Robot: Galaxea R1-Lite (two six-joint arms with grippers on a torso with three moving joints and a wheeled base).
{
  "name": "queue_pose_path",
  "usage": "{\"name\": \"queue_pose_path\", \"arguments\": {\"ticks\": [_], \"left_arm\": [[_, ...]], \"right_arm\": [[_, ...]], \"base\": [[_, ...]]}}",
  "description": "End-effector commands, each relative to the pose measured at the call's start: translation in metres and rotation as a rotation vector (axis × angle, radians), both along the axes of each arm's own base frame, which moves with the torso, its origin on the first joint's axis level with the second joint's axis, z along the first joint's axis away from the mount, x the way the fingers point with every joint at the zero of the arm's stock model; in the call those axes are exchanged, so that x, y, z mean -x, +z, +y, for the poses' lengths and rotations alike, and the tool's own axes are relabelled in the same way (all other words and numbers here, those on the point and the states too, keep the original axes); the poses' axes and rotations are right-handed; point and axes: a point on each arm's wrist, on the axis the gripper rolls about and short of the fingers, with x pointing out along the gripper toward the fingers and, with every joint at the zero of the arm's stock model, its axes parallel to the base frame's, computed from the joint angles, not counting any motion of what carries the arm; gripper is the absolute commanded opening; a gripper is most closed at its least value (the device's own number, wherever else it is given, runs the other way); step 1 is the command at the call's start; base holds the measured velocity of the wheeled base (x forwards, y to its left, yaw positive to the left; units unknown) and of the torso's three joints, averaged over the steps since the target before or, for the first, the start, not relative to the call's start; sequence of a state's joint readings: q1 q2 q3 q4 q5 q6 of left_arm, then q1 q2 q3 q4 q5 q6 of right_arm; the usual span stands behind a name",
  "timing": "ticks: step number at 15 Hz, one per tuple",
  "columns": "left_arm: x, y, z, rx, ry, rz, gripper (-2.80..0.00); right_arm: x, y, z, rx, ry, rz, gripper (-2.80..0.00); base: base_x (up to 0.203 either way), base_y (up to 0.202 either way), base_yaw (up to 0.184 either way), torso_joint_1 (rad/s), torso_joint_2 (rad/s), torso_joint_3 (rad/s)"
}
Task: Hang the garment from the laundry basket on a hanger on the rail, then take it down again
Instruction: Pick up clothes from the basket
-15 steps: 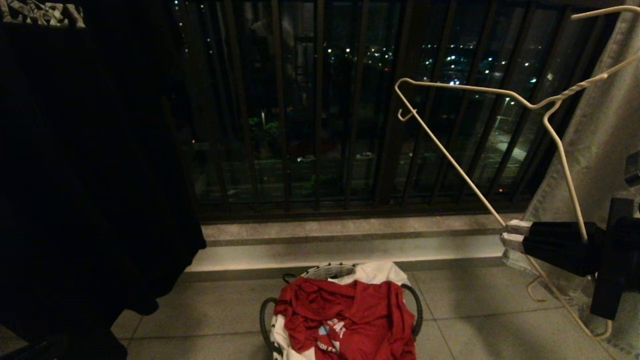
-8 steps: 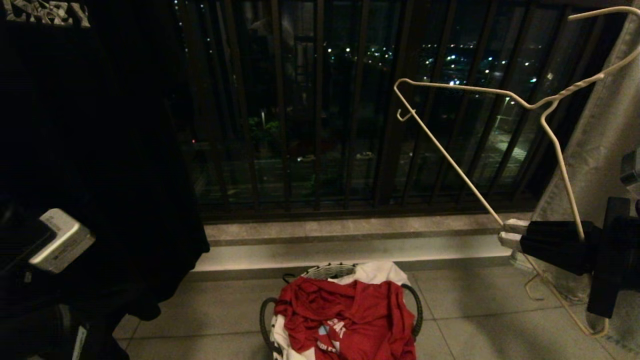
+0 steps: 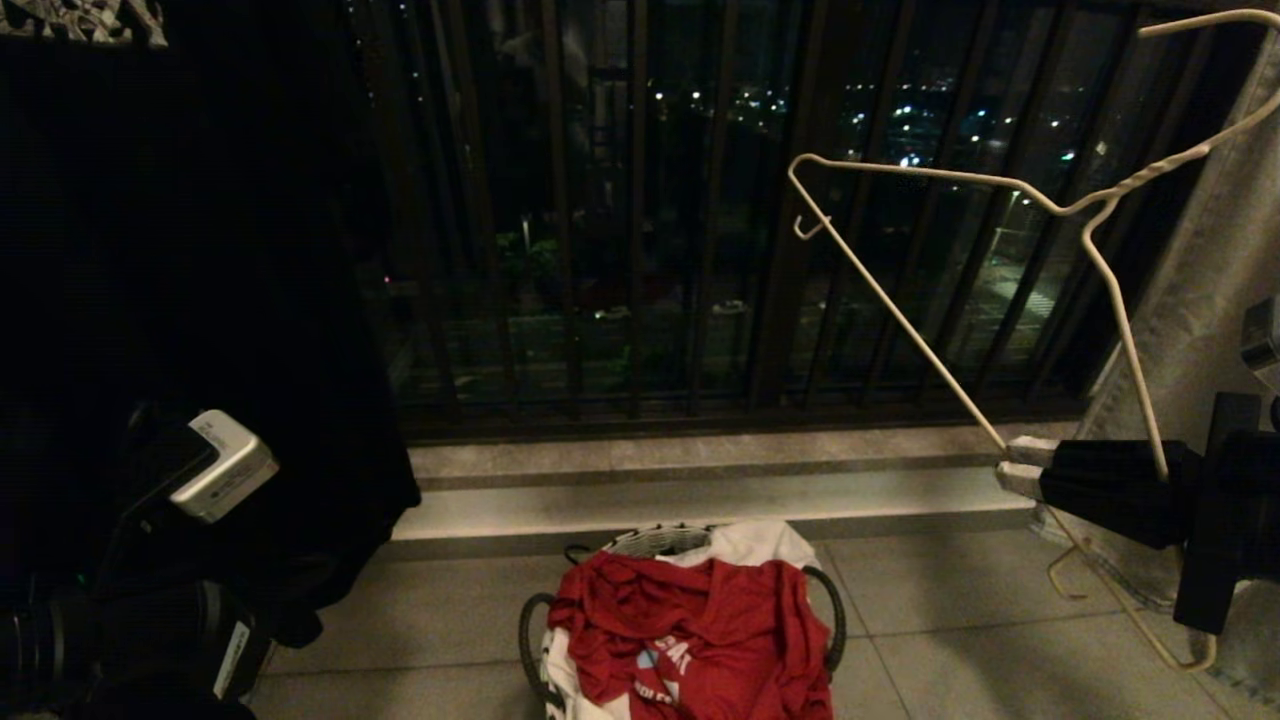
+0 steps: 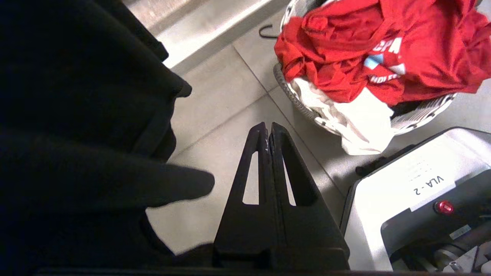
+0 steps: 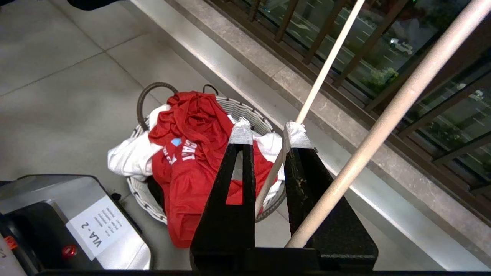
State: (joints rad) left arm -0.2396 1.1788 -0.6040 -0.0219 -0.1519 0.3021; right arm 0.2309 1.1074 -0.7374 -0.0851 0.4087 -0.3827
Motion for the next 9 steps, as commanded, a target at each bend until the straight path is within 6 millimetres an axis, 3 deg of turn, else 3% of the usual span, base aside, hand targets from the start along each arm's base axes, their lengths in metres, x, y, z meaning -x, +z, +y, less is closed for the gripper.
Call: {"name": "queue_pose_path", "arguments": {"ticks": [1, 9], "left_arm": [[-0.002, -0.002, 0.000, -0.004, -0.001, 0.011, -2.80], [-0.018, 0.004, -0.004, 0.002, 0.003, -0.001, -2.80]], "right_arm": [[0.000, 0.000, 0.000, 0.001, 0.004, -0.002, -2.80], [0.002, 0.005, 0.000, -0.008, 0.002, -0.018, -2.80]], "base": [[0.000, 0.000, 0.000, 0.005, 0.00, -0.145], [0.000, 0.000, 0.000, 0.002, 0.00, -0.192]]}}
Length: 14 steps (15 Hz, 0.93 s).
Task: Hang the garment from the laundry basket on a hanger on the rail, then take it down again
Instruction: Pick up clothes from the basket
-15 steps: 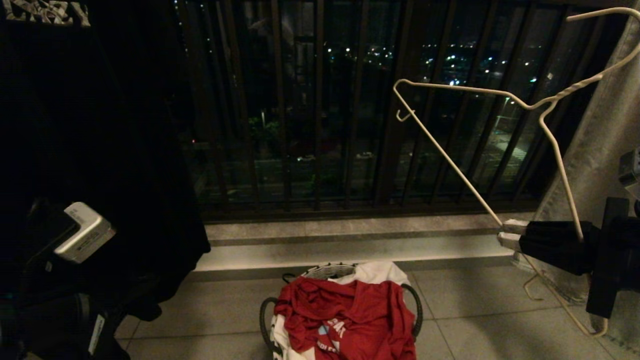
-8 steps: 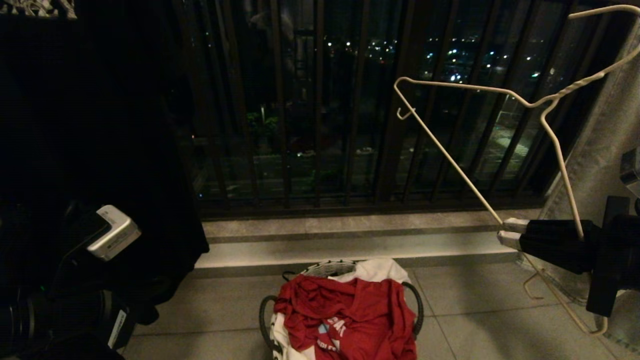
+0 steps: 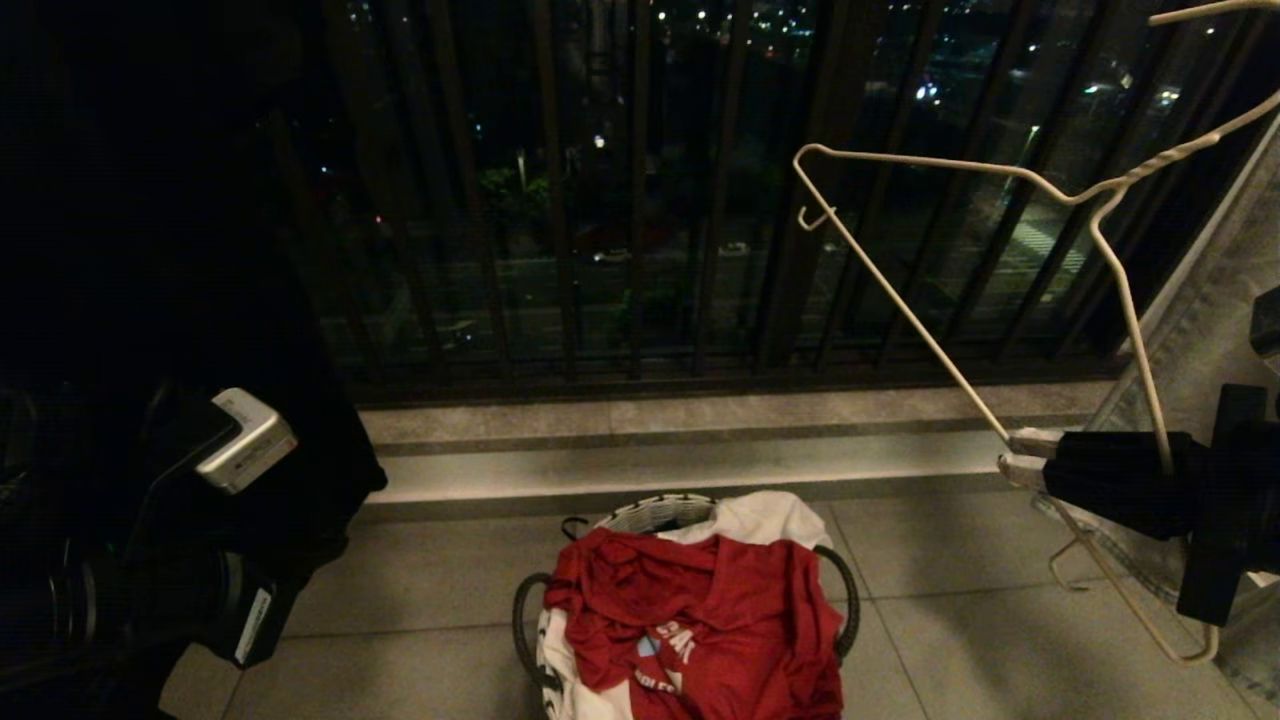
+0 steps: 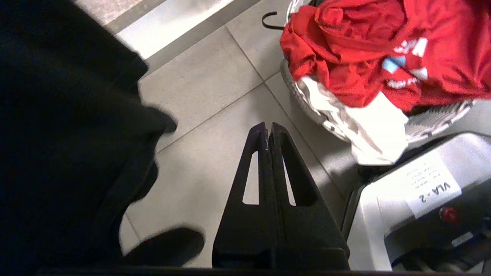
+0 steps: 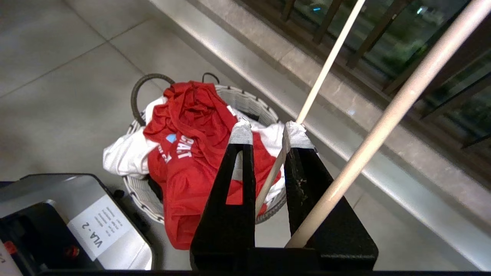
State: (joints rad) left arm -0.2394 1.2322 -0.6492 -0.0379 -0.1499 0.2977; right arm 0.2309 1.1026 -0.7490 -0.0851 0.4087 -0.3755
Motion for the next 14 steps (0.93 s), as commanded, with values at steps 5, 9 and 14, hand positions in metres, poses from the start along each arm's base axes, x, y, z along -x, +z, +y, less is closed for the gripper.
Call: {"name": "queue_pose_path", "arguments": {"ticks": [5, 9, 14], "left_arm": [[-0.014, -0.007, -0.006, -0.012, -0.017, 0.044, -2.80], [-0.016, -0.010, -0.015, -0.012, -0.051, 0.064, -2.80], [-0.022, -0.011, -0.025, -0.007, -0.088, 0.050, -2.80]], "right_arm": [[0.000, 0.005, -0.001, -0.034, -0.010, 0.001, -2.80], [0.003, 0.007, -0.001, -0.036, -0.008, -0.008, -2.80], [0.008, 0.009, -0.002, -0.041, -0.005, -0.026, -2.80]], "base": [[0.000, 0.000, 0.000, 0.003, 0.00, -0.200], [0.000, 0.000, 0.000, 0.003, 0.00, -0.199], [0.000, 0.000, 0.000, 0.000, 0.01, -0.200]]}}
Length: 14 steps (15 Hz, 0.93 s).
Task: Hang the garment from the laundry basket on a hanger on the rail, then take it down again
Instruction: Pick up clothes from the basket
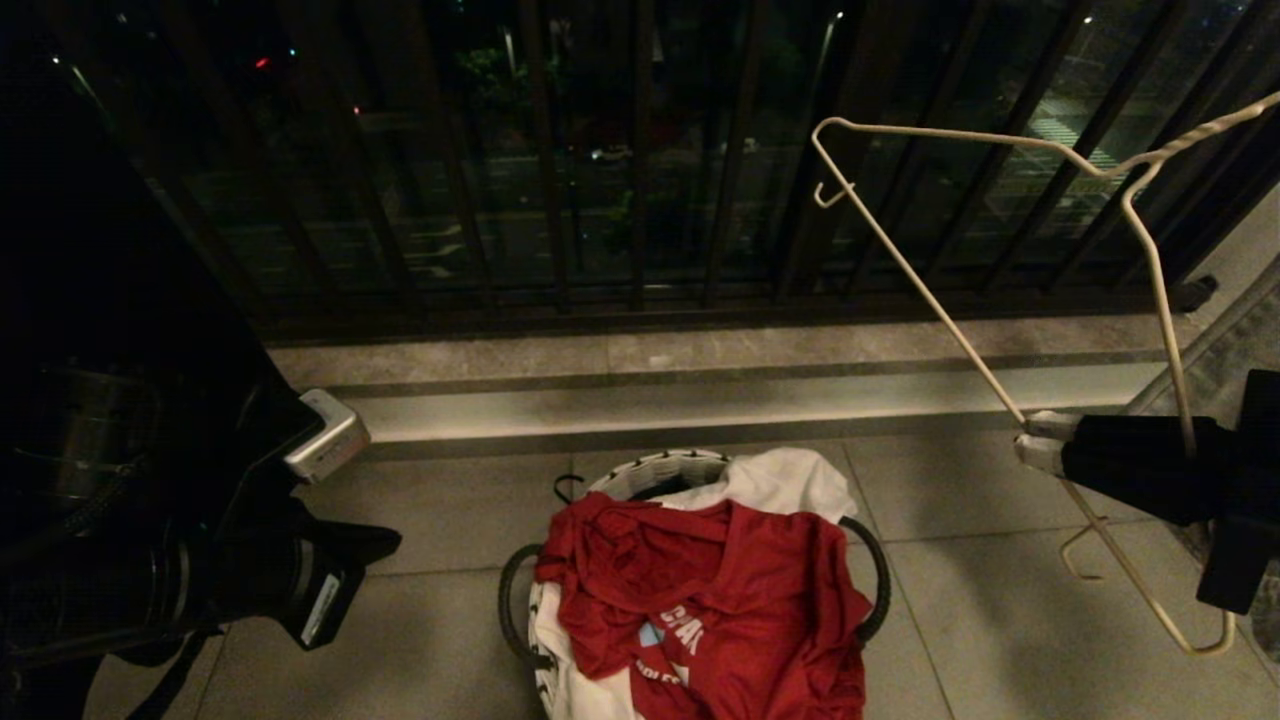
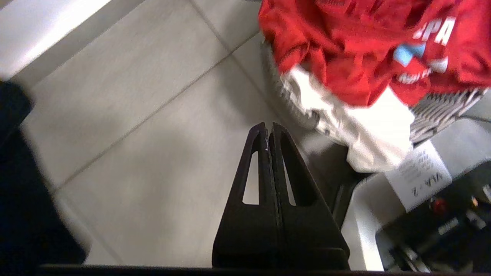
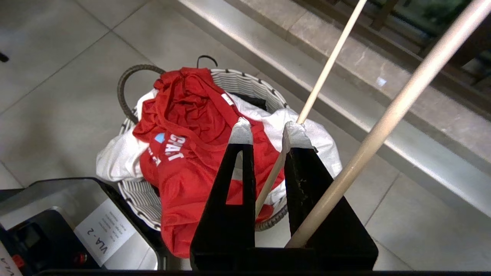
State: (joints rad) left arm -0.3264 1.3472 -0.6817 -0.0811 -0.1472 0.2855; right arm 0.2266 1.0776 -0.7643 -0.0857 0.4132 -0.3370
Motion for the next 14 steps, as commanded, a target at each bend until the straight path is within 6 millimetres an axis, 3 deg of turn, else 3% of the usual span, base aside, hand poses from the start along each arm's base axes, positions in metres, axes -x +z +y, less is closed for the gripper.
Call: {"name": "queue_pose_path", "arguments": {"ticks": [1, 8, 11, 14], "left_arm": [[-0.003, -0.004, -0.006, -0.001, -0.020, 0.000, -2.80], [-0.016, -0.011, -0.017, 0.006, -0.057, 0.010, -2.80], [-0.044, -0.025, -0.035, 0.037, -0.086, 0.009, -2.80], [-0.071, -0.052, -0.064, 0.068, -0.113, 0.039, -2.80]], "right_arm": [[0.002, 0.001, 0.000, -0.001, 0.003, -0.009, -2.80], [0.002, 0.001, 0.000, 0.000, 0.002, -0.007, -2.80], [0.001, 0.000, 0.000, 0.002, 0.002, -0.004, -2.80], [0.001, 0.000, 0.000, 0.002, 0.002, -0.004, -2.80]], "base": [[0.000, 0.000, 0.000, 0.003, -0.01, -0.198], [0.000, 0.000, 0.000, 0.005, 0.00, -0.155], [0.000, 0.000, 0.000, 0.001, 0.00, -0.009], [0.000, 0.000, 0.000, 0.000, 0.00, 0.000]]}}
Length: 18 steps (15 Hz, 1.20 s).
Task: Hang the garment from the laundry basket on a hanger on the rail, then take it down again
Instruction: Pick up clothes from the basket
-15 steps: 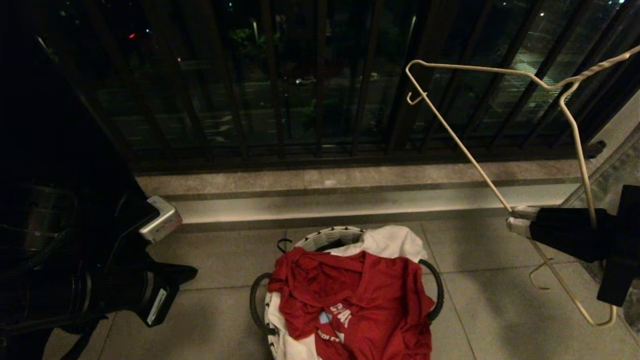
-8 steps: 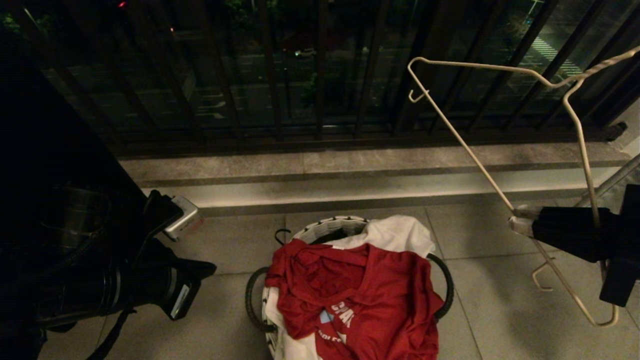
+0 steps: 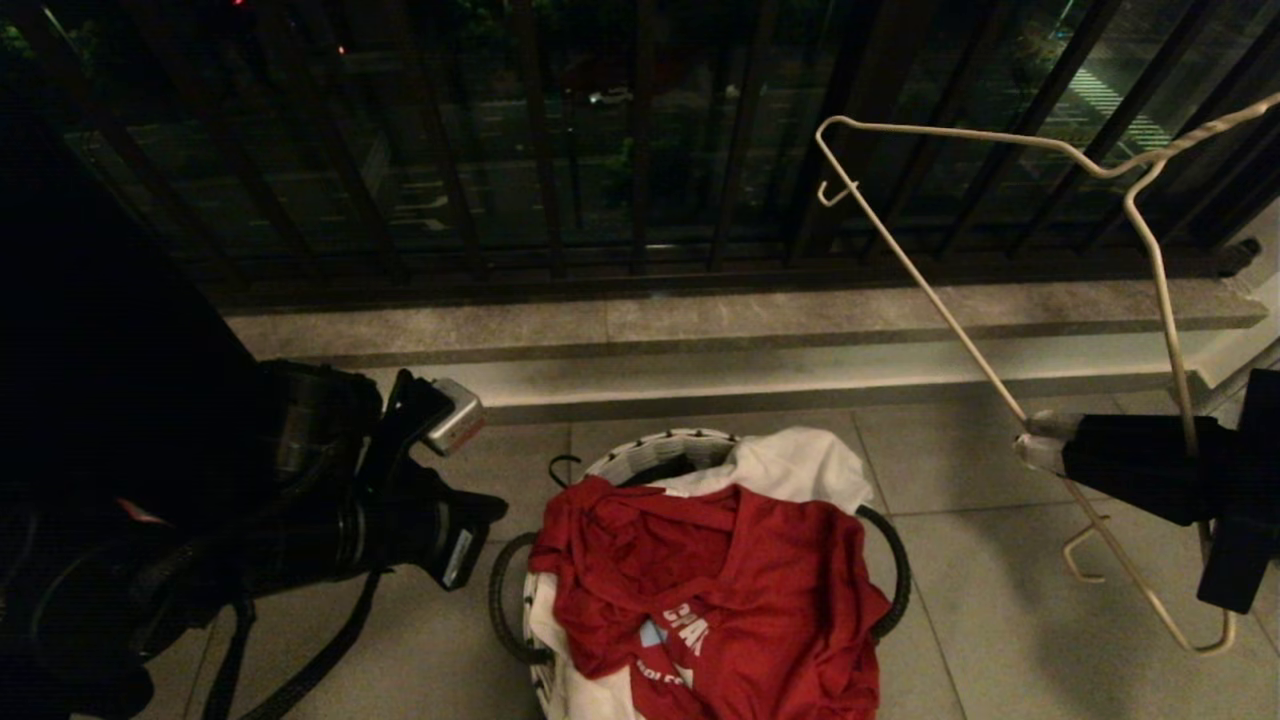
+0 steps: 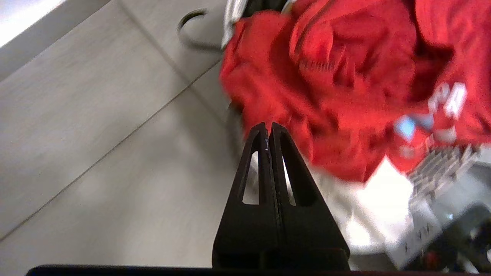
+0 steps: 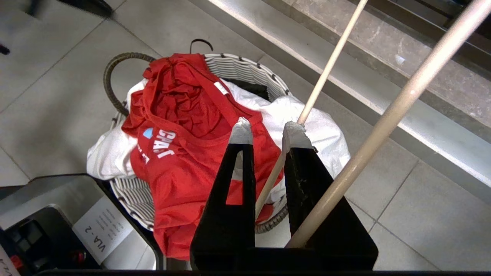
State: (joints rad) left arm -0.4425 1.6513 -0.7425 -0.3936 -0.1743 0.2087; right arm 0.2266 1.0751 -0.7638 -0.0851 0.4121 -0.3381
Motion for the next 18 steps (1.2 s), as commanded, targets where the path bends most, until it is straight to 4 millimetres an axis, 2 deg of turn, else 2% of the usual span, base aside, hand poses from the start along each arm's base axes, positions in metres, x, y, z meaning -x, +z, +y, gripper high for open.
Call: {"name": "queue_pose_path", "arguments": {"ticks": [1, 3, 6, 7, 18], "left_arm": [[-0.019, -0.026, -0.018, -0.021, -0.017, 0.053, -2.80], [-0.036, -0.021, -0.037, 0.045, 0.004, 0.039, -2.80], [-0.047, -0.031, -0.052, 0.067, 0.005, 0.068, -2.80], [-0.049, -0.035, -0.054, 0.060, 0.005, 0.079, 0.00], [-0.069, -0.051, -0.070, 0.081, 0.016, 0.117, 0.00]], "right_arm": [[0.000, 0.000, 0.000, 0.001, 0.003, -0.004, -2.80], [0.003, 0.002, -0.001, -0.001, 0.005, -0.018, -2.80], [0.006, 0.005, -0.001, -0.005, 0.006, -0.031, -2.80], [0.005, 0.004, -0.001, -0.004, 0.006, -0.027, -2.80], [0.003, 0.004, -0.001, -0.004, 0.006, -0.024, -2.80]], "base": [[0.000, 0.000, 0.000, 0.000, 0.00, 0.000], [0.000, 0.000, 0.000, 0.000, 0.00, 0.000], [0.000, 0.000, 0.000, 0.000, 0.00, 0.000], [0.000, 0.000, 0.000, 0.000, 0.00, 0.000], [0.000, 0.000, 0.000, 0.000, 0.00, 0.000]]}}
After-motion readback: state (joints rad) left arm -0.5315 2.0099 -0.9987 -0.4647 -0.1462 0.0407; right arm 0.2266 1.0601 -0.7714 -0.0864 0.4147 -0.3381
